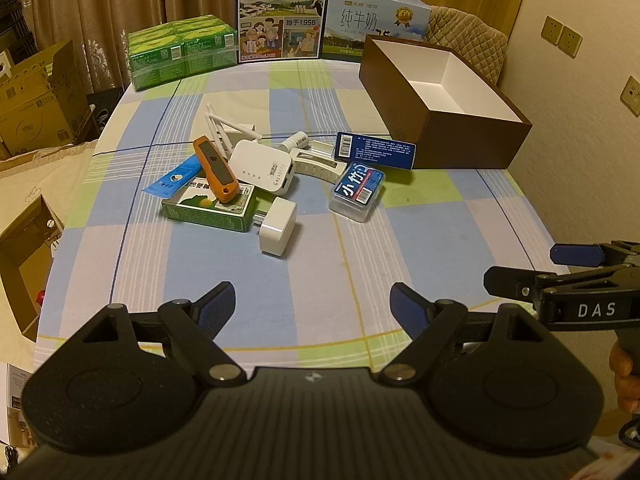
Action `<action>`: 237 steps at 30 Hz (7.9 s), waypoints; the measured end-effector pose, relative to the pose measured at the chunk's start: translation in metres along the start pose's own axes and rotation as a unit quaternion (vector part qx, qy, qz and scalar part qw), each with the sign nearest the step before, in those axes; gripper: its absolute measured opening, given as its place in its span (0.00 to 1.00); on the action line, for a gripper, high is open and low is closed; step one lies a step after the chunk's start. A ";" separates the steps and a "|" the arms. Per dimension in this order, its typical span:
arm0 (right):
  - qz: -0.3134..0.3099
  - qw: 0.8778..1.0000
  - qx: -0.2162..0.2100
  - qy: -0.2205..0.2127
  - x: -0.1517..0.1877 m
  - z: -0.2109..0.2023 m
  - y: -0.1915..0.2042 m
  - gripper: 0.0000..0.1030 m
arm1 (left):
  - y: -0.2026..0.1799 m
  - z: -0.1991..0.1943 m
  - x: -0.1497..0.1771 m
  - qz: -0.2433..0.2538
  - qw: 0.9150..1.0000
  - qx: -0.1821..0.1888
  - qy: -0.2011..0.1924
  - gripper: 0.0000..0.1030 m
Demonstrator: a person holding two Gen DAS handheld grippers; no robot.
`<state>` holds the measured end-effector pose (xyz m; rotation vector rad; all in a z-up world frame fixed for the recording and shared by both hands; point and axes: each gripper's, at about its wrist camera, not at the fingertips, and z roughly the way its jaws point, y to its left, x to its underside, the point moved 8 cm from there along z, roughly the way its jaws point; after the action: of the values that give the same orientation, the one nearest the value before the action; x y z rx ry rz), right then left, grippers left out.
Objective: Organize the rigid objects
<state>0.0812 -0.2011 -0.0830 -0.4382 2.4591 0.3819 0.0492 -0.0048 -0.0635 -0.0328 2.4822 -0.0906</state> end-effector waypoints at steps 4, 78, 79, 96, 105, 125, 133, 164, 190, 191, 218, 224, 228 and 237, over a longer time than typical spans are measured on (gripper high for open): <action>-0.001 1.000 0.000 0.000 0.000 0.001 0.002 0.98 | 0.000 0.000 0.000 0.000 1.000 0.000 0.000 0.80; 0.008 1.000 0.002 0.000 -0.018 0.033 0.025 0.98 | 0.037 0.023 0.006 -0.004 1.000 0.013 0.023 0.80; 0.010 1.000 0.002 0.001 -0.018 0.036 0.026 0.98 | 0.039 0.025 0.007 -0.004 1.000 0.016 0.026 0.80; 0.006 0.999 0.030 -0.021 -0.012 0.053 0.008 0.97 | 0.034 0.073 0.008 0.045 0.997 0.057 0.003 0.73; 0.000 1.000 0.026 -0.010 -0.030 0.077 -0.013 0.97 | 0.026 0.110 -0.008 0.055 0.997 0.045 -0.007 0.69; -0.044 0.999 0.013 0.029 -0.065 0.130 -0.077 0.97 | 0.029 0.184 -0.034 0.082 0.997 -0.010 0.009 0.56; -0.060 0.997 0.008 0.038 -0.072 0.142 -0.086 0.97 | 0.030 0.193 -0.029 0.061 0.998 -0.014 0.032 0.45; -0.600 0.787 0.078 -0.120 -0.058 0.218 -0.039 0.61 | 0.043 0.166 -0.025 -0.032 0.998 -0.046 0.028 0.40; -0.242 0.968 -0.043 0.042 -0.095 0.183 -0.052 0.35 | 0.041 0.161 -0.031 -0.029 0.999 -0.037 0.020 0.40; -0.234 0.970 -0.045 0.047 -0.096 0.183 -0.052 0.35 | 0.041 0.161 -0.032 -0.028 0.999 -0.035 0.020 0.40; -0.184 0.982 0.011 0.047 -0.106 0.192 -0.049 0.35 | 0.054 0.136 -0.038 0.003 1.000 -0.011 -0.001 0.40; -0.145 0.989 0.019 0.016 -0.104 0.150 -0.043 0.35 | 0.044 0.117 -0.051 0.034 0.999 0.018 -0.025 0.40; -0.119 0.993 0.023 0.000 -0.100 0.121 -0.038 0.35 | 0.031 0.105 -0.065 0.062 0.996 0.041 -0.041 0.40; -0.078 0.995 0.036 -0.042 -0.107 0.066 -0.039 0.35 | -0.010 0.099 -0.100 0.105 0.990 0.078 -0.061 0.40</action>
<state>0.2124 -0.1890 -0.0753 -0.5670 2.3316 0.2420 0.1889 -0.0161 -0.0800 0.2811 2.3339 -0.1865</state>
